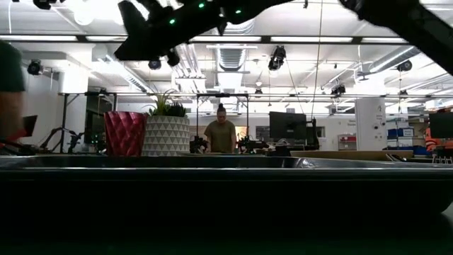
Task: Pick and place plate/cup/fork/spoon on tray
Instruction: Put the red cup on the black table tray
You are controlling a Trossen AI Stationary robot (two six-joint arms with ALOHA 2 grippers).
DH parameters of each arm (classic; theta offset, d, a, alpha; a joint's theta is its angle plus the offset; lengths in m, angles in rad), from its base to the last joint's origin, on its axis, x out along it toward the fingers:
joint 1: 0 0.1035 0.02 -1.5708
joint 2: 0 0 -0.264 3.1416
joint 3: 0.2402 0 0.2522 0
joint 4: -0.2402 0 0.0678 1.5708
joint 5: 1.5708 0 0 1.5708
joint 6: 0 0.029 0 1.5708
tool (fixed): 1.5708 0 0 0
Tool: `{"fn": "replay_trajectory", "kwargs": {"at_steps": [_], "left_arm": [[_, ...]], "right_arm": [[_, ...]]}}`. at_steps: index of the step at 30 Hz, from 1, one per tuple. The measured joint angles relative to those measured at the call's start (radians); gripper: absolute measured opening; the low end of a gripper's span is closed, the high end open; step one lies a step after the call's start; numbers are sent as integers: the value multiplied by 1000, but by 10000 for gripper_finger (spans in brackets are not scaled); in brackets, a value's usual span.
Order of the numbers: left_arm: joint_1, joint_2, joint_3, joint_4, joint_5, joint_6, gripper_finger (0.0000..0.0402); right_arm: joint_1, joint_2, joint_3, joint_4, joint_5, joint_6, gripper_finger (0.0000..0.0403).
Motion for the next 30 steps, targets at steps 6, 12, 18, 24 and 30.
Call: {"fn": "replay_trajectory", "kwargs": {"at_steps": [6, 12, 18, 24, 30], "left_arm": [[0, -5, -3, -3, -3, 2, 0], [0, -8, -3, -2, -3, 6, 0], [0, -9, -3, -1, -3, 9, 0], [0, -9, -3, 1, -3, 28, 0], [0, -10, -2, 4, -3, 32, 0]], "right_arm": [[-23, 122, 185, -203, -43, -25, 43], [-56, 125, 151, -220, -73, 23, 44], [-71, 137, 143, -223, -100, 7, 80], [-70, 137, 110, -205, -103, -59, 146], [-72, 137, 70, -164, -102, -100, 186]]}}
